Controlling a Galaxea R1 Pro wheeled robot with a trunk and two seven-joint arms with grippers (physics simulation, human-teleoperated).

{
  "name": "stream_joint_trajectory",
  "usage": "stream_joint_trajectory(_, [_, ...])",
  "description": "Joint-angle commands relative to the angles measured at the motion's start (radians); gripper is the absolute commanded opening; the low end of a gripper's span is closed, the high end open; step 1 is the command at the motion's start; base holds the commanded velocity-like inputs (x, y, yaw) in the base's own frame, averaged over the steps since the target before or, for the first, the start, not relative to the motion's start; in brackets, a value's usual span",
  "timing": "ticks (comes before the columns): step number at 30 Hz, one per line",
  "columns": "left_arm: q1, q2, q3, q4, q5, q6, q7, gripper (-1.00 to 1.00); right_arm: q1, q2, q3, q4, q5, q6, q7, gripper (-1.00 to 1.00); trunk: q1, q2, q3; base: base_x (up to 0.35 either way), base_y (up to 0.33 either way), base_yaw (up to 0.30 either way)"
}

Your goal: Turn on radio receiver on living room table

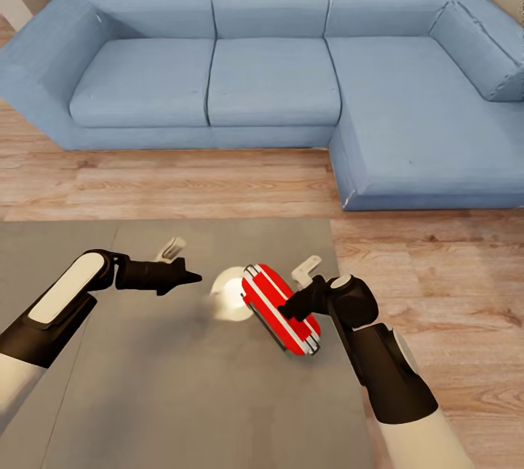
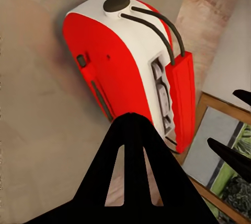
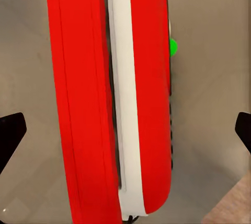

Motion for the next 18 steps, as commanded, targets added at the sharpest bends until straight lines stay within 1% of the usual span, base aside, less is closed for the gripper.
stream_joint_trajectory(1, [0.000, 0.000, 0.000, 0.000, 0.000, 0.000, 0.000, -1.00, 0.000, 0.000, 0.000, 0.000, 0.000, 0.000, 0.000, 1.00, 0.000, 0.000, 0.002, 0.000, 0.000, 0.000])
stream_joint_trajectory(4, [0.000, 0.000, 0.000, 0.000, 0.000, 0.000, 0.002, -1.00, 0.000, 0.001, 0.002, 0.000, 0.000, 0.000, -0.001, 1.00, 0.000, 0.000, 0.006, -0.003, 0.000, 0.000])
stream_joint_trajectory(7, [0.000, 0.000, 0.000, -0.001, 0.001, 0.002, 0.003, -1.00, 0.000, 0.001, 0.004, 0.000, -0.001, 0.000, -0.002, 1.00, 0.000, 0.000, 0.011, -0.173, 0.000, 0.000])
stream_joint_trajectory(18, [0.000, -0.001, -0.002, -0.006, 0.001, 0.002, 0.004, -1.00, 0.000, 0.000, 0.001, 0.000, 0.000, 0.000, -0.001, 1.00, 0.000, 0.000, 0.028, -0.329, 0.000, 0.000])
